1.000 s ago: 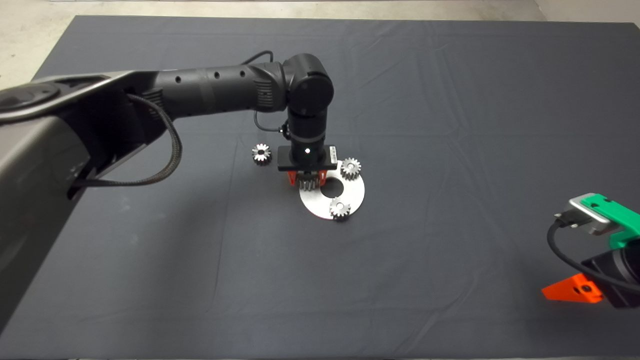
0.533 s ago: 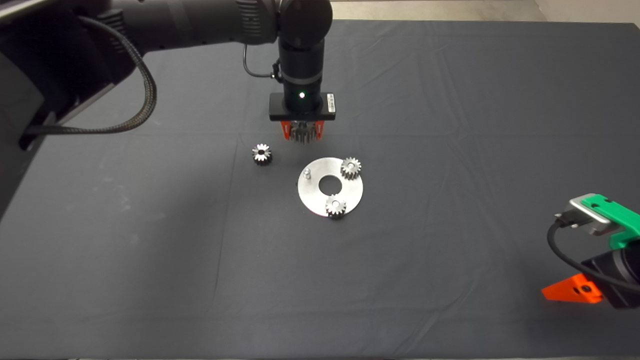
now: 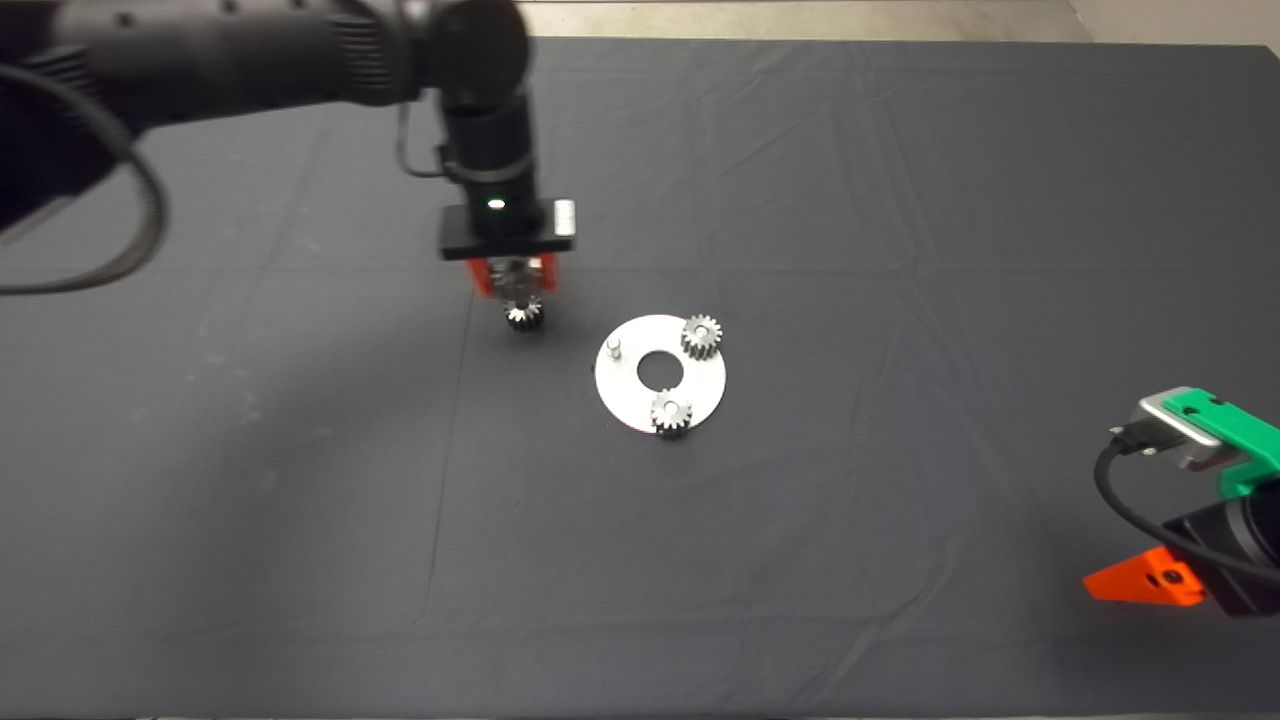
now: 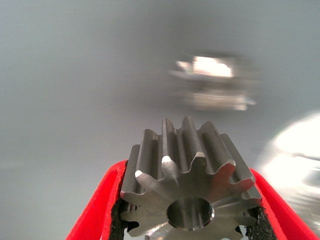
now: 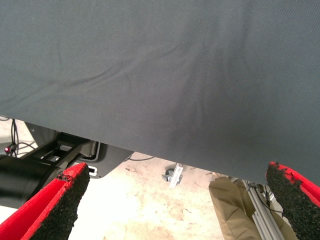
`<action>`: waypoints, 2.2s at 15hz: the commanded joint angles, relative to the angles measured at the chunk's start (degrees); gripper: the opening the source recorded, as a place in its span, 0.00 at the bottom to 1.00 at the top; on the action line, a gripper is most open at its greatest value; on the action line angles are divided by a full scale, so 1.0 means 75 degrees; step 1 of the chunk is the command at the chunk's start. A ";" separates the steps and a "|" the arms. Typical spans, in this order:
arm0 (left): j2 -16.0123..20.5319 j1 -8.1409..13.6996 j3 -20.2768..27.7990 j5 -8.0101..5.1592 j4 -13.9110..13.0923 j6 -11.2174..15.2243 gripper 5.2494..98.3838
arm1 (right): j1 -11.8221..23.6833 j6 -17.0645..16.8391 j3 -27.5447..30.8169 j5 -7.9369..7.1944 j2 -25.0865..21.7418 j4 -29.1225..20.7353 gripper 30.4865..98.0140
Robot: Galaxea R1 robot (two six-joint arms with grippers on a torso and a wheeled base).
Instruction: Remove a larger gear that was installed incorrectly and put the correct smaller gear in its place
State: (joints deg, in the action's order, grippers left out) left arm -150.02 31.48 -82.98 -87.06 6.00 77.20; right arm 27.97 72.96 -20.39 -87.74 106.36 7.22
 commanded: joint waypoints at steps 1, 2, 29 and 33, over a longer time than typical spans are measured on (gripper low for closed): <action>0.0523 0.0098 0.0750 -0.0463 -0.0120 0.0066 0.43 | 0.0127 0.0057 0.0050 -0.0676 0.0040 -0.0212 0.93; 0.0744 0.0000 0.0858 -0.0463 -0.0117 0.0066 0.43 | 0.0127 0.0057 0.0050 -0.0679 0.0040 -0.0212 0.93; -0.0820 -0.0610 -0.0373 -0.0407 0.0454 -0.0009 0.67 | 0.0139 0.0081 0.0038 -0.0664 0.0040 -0.0247 0.93; -0.1238 -0.0610 -0.1260 -0.0240 0.0512 -0.0707 0.67 | 0.0144 0.0081 0.0038 -0.0664 0.0017 -0.0247 0.93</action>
State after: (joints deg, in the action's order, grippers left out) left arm -157.25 25.62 -88.25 -86.96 9.28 75.04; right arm 27.98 73.18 -20.42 -87.76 106.69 7.19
